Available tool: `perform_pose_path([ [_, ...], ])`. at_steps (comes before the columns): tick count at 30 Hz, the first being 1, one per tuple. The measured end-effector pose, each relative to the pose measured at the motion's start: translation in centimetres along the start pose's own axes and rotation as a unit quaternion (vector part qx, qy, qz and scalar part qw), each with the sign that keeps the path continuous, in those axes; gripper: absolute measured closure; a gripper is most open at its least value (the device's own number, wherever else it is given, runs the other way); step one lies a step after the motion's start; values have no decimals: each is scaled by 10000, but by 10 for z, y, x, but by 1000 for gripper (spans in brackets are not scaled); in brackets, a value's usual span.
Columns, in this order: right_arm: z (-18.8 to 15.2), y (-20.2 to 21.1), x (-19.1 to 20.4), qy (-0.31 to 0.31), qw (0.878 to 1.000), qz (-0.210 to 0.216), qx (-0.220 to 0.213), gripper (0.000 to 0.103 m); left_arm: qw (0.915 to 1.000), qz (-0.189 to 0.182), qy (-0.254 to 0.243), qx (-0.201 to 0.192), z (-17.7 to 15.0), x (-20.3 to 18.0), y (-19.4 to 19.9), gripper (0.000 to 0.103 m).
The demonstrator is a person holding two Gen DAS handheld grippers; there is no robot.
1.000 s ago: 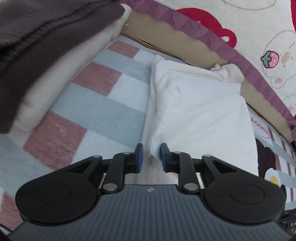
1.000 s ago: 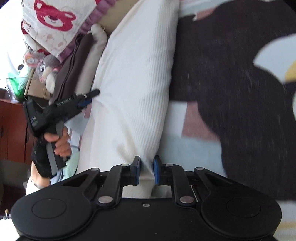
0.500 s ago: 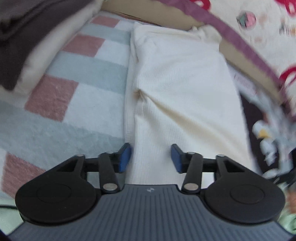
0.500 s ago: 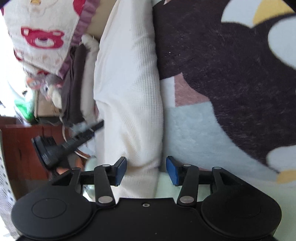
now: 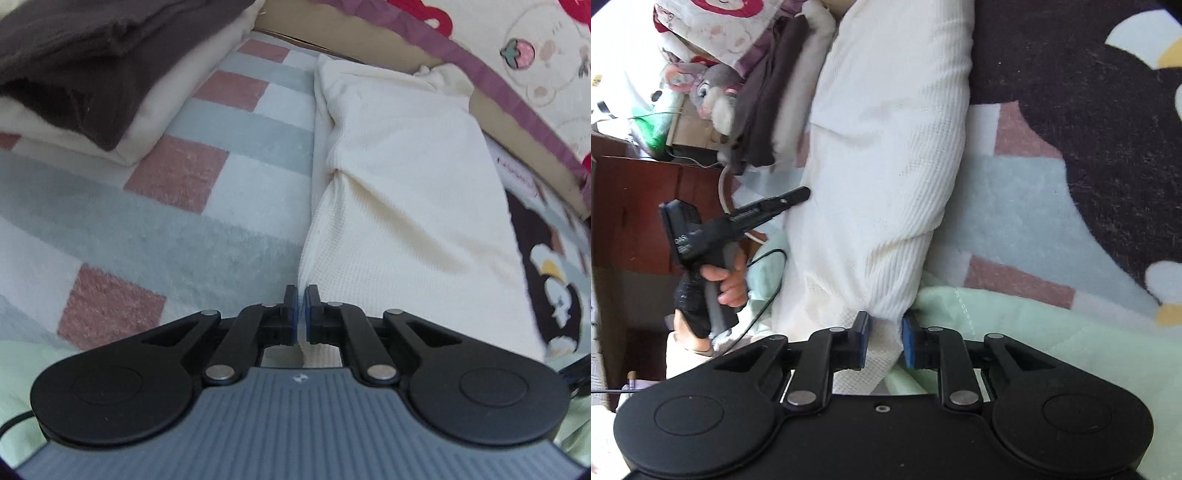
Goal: Fold clothes
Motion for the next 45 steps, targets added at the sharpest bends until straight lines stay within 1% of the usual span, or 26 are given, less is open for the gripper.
perform_pose_path([
  [1,0,0,0,-57,10000,72,-22,71,9999,-73,91,11,0,1,1,99],
  [2,0,-1,1,-115,9998,143,-44,62,9997,-147,167,30,0,2,1,99],
  [3,0,-1,1,-172,9996,215,-66,57,9995,-220,234,54,0,3,1,99],
  [5,-3,-6,0,-234,9994,239,31,57,9988,-318,346,107,1,3,-1,98],
  [6,-6,-10,-1,-288,9991,288,103,55,9986,-356,354,134,0,3,-2,97],
  [8,-15,-17,-3,-494,9972,511,224,47,9985,-392,330,184,-1,0,-4,95],
  [9,-18,-22,-1,-511,9967,567,259,47,9986,-381,309,187,-2,-2,-5,95],
  [10,-20,-27,3,-398,9975,524,260,51,9988,-353,285,176,-2,-3,-6,95],
  [11,-22,-31,7,-285,9981,480,261,79,9990,-318,268,152,-3,-3,-6,95],
  [13,-25,-28,18,-131,9985,482,219,85,9994,-229,261,78,-2,-1,-3,95],
  [15,-28,-16,28,-283,9957,870,171,86,9996,-93,254,-3,-2,4,1,95],
  [16,-31,-11,32,-362,9945,956,208,86,9997,-46,252,-17,-2,7,3,95],
  [17,-36,-9,35,-377,9942,960,310,87,9997,-22,260,-21,-2,9,4,95],
  [20,-59,-11,43,-192,9939,684,844,89,9997,35,262,-8,-3,11,5,95],
  [23,-74,-13,49,-183,9910,727,1107,90,9997,145,190,4,-4,10,3,95],
  [26,-73,-7,59,-63,9891,941,1130,91,9995,260,174,-61,-5,12,7,95],
  [28,-73,-2,64,244,9878,850,1283,91,9992,372,129,-110,-7,13,11,95],
  [30,-74,-3,68,521,9839,759,1530,91,9978,650,47,-93,-10,17,11,94],
  [32,-74,-4,65,546,9821,691,1665,91,9966,823,73,-15,-13,25,10,95],
  [34,-74,-6,61,546,9816,605,1729,90,9976,522,455,-10,-13,32,13,95],
  [38,-72,-9,63,644,9790,724,1796,78,9948,-164,979,-226,-7,34,24,94],
  [40,-68,-10,60,620,9793,692,1800,76,9940,-342,1003,-256,-7,29,24,83],
  [41,-63,-6,57,665,9811,582,1722,69,9940,-395,988,-261,-7,25,23,79],
  [42,-55,-2,53,696,9838,465,1582,61,9943,-412,953,-244,-7,22,21,71],
  [44,-34,11,43,723,9906,216,1142,60,9953,-398,861,-180,-9,16,15,59],
  [45,-23,17,39,736,9930,92,921,60,9957,-362,842,-100,-10,14,11,51],
])
Point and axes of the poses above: each gripper's, at about its wrist camera, not at the fingertips, and y roughly against the way its jaws point, x to its left, z to its top, the point moved 7 cm from there along -y, roughly the way its jaws point, and after that the axes turned 8 degrees about y, right-handed, at the moved point
